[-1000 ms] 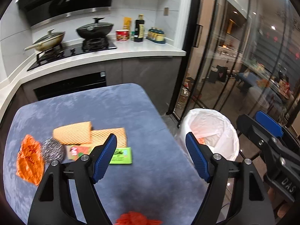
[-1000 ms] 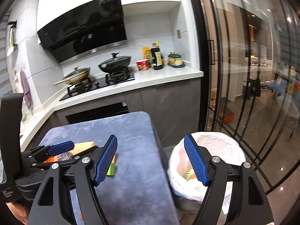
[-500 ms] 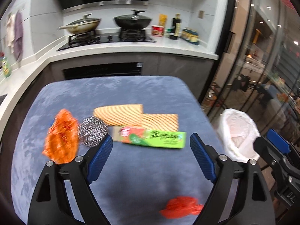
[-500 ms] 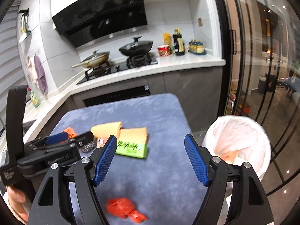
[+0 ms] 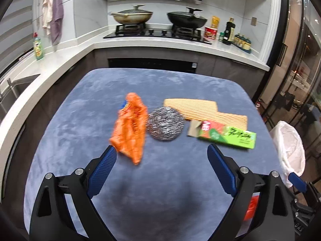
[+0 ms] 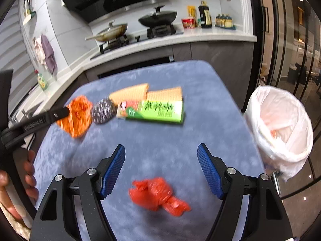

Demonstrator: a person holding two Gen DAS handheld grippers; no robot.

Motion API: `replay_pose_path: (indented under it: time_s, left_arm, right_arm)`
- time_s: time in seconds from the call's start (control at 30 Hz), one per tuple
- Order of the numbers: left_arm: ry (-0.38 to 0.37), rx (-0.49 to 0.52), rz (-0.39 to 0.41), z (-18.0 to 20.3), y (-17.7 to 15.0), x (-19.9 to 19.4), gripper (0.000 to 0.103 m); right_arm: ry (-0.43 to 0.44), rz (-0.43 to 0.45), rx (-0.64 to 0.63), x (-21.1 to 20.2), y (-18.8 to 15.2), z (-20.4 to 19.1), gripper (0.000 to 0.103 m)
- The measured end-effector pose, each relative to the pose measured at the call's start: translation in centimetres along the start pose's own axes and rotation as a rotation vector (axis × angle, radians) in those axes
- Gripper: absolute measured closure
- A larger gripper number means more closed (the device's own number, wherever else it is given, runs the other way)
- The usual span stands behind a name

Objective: Collect trash
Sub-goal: 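Grasp the red plastic bag with the right gripper while the left grasps the orange printed bag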

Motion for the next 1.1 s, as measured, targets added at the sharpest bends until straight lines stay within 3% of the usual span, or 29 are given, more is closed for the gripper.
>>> replay_pose_path:
  time_s: [0.37,0.57,0.83,1.1]
  left_arm:
    - [0.025,-0.055,-0.032,-4.2,-1.3,1.7,0.012]
    - [0.025,-0.083,-0.048,-5.2,-1.3,3.0,0.011]
    - [0.036,-0.072,-0.055,-5.7,-0.7,5.1,0.012]
    - [0.023,-0.065,-0.052,-5.7,0.3,6.6,0.016]
  right_arm:
    - [-0.004,-0.131,-0.032,3.6,-5.5,-1.3,0.032]
    - [-0.013,-0.174,-0.057,5.3,-6.6,-1.8,0.044]
    - [0.006,-0.184,-0.049,6.2,-6.0,-2.0,0.056]
    - [0.031,-0.139,-0.044,6.2,-3.5,-2.9,0.057]
Point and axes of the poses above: each gripper's, at about its wrist camera, not at the fingertips, and x roughly the way its jaws point, z to its right, y to its top, the point moved 7 cm from there along x, roughly the way its jaws point, and after that the axes turned 3 degrees about x, right-handed, at the moved point
